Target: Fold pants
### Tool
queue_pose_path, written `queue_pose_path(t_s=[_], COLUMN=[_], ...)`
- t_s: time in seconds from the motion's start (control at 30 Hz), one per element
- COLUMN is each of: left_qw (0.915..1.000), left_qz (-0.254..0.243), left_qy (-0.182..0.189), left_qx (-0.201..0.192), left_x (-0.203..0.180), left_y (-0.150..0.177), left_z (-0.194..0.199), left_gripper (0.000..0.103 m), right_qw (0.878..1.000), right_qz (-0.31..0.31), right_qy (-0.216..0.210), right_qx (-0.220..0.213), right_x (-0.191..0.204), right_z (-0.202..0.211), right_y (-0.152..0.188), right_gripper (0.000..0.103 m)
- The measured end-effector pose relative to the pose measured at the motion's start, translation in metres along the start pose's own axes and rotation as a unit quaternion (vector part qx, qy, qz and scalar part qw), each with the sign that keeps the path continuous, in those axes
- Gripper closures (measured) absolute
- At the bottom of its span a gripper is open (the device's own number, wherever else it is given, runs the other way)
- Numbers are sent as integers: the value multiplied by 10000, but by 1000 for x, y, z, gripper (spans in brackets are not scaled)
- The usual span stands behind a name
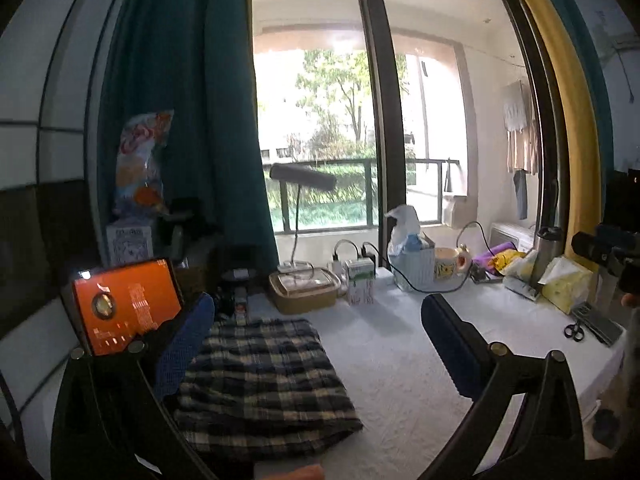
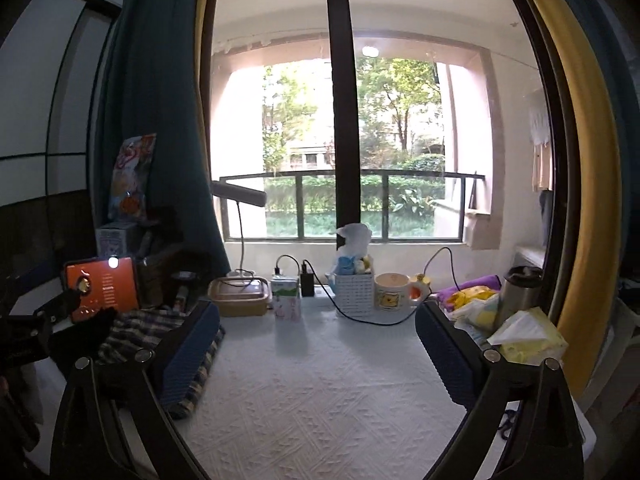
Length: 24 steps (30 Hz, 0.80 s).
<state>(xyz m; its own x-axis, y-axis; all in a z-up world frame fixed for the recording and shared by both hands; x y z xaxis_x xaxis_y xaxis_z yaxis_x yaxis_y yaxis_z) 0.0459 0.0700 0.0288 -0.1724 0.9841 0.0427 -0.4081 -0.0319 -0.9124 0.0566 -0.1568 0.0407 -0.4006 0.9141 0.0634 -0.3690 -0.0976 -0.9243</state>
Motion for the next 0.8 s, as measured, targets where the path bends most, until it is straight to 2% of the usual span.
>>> queue_pose_path(t_s=[0.2, 0.67, 0.8], left_qw=[9997, 9996, 9998], left_qz=[180, 177, 127], left_qy=[130, 232, 143], left_qx=[74, 16, -32], left_x=[10, 12, 12], left_y=[4, 10, 11], left_z=[-7, -5, -3], left_gripper=[1, 1, 1], right_qw=[9997, 9995, 9995], right_qz=[68, 45, 55], right_qy=[-25, -137, -151], right_qx=[241, 298, 282], right_x=[1, 4, 5], right_z=[-12, -17, -15], right_y=[11, 13, 13], right_gripper=[4, 4, 4])
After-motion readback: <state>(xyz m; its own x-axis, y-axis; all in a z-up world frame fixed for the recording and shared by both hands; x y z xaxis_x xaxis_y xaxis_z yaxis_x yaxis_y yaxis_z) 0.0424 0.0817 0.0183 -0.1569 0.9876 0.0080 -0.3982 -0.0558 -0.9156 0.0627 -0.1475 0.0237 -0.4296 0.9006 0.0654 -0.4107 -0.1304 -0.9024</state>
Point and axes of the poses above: each gripper's, at about its wrist camera, not at the fingertips, and z roughly against the way its jaws point, x to its left, y to its underside, the point moved 4 cm from there along -z, roughly the way its jaws point, and after that the axes turned 13 degrees about x, right-handed, at the moved point
